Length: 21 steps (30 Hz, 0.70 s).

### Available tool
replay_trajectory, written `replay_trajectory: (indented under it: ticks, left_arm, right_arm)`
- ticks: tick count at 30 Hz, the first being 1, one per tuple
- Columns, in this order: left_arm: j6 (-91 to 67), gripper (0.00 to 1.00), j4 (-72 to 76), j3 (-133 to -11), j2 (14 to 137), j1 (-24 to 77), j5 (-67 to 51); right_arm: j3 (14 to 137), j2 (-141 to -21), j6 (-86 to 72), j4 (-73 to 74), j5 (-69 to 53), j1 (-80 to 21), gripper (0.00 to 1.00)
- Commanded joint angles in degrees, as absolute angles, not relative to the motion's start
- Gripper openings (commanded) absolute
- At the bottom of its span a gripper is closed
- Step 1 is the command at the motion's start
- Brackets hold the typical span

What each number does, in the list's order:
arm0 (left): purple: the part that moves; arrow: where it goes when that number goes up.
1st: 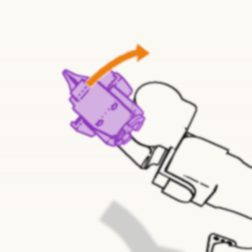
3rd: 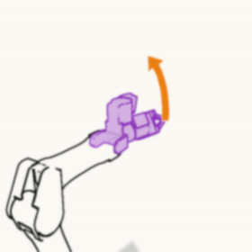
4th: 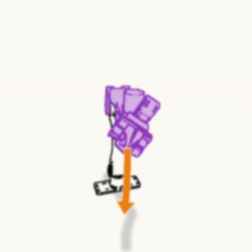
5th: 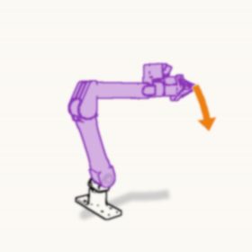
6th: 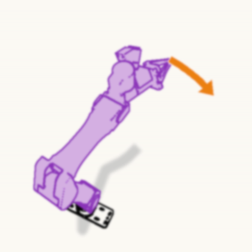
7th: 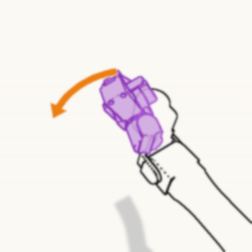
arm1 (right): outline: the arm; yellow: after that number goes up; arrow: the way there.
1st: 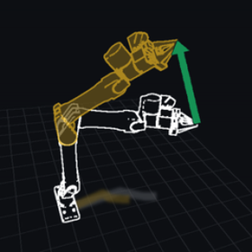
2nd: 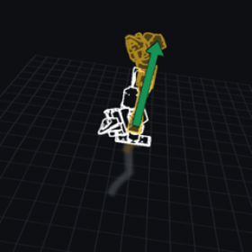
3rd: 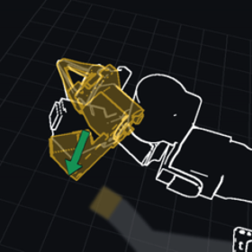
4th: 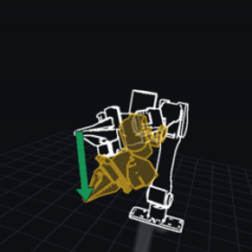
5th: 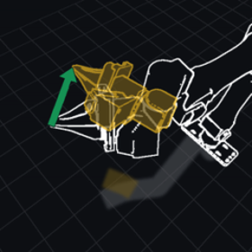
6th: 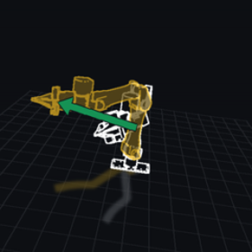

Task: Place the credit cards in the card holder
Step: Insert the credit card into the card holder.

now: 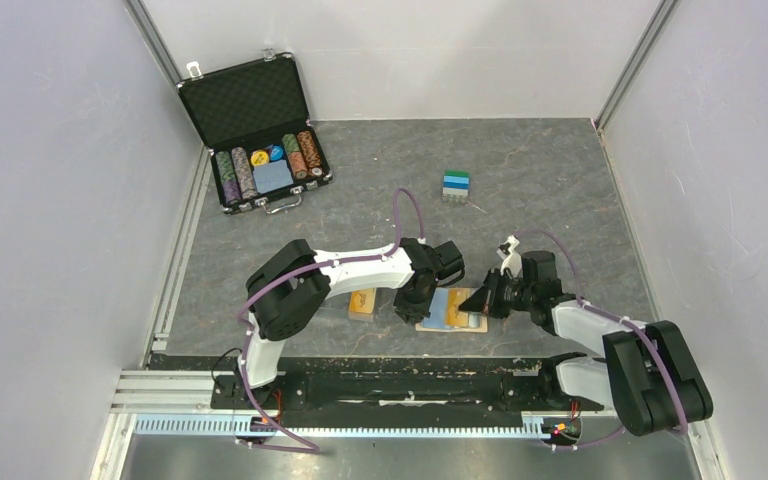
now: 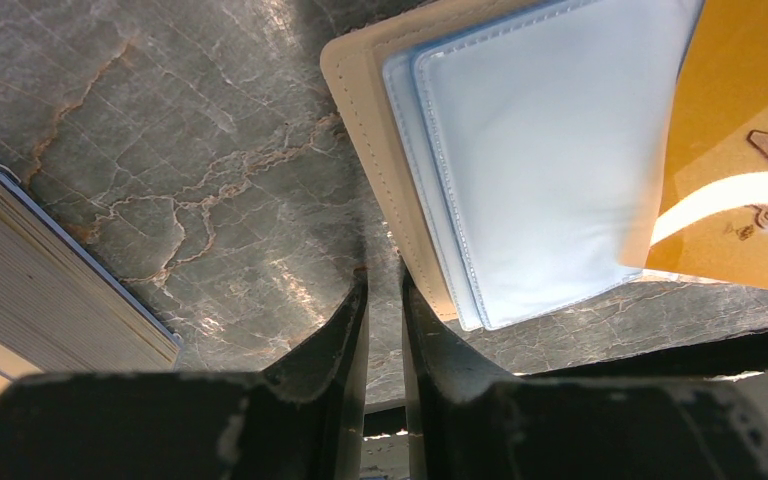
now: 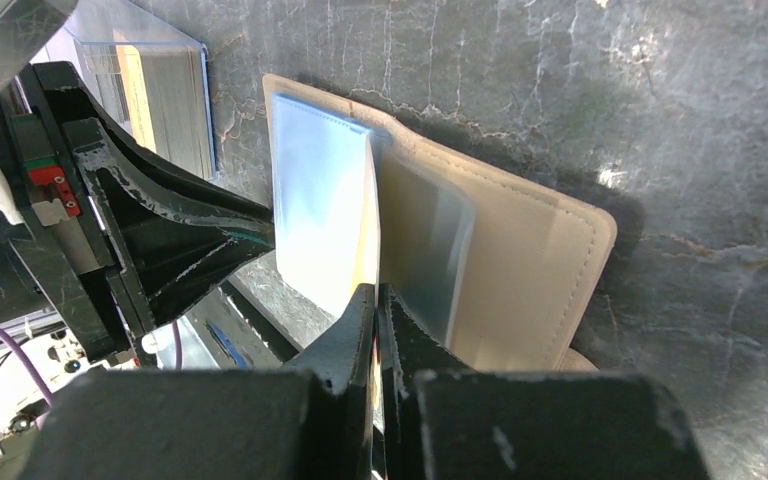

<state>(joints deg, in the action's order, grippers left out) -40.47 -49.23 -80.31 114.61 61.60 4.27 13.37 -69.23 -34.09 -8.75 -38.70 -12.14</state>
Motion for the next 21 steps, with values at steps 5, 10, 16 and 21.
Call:
replay_trajectory:
  ticks: [5, 10, 16, 21]
  left_arm:
    - [-38.8, 0.24, -46.8, -79.8, 117.7, 62.3, 5.6]
    - [-38.7, 0.24, -46.8, -80.0, 117.7, 62.3, 5.6]
    - [-38.5, 0.24, -46.9, -80.1, 118.1, 62.3, 5.3]
    - [-38.4, 0.23, -46.9, -80.5, 118.4, 62.3, 5.1]
  right_arm:
    - [14.2, -67.9, -33.7, -2.6, -34.7, -12.4, 0.0]
    - [13.9, -70.6, -33.1, -4.4, -38.0, -12.6, 0.0]
    - [13.3, -74.3, -33.0, -7.5, -40.1, -13.2, 0.0]
    - [13.6, -77.1, -34.0, -10.8, -40.9, -14.5, 0.0]
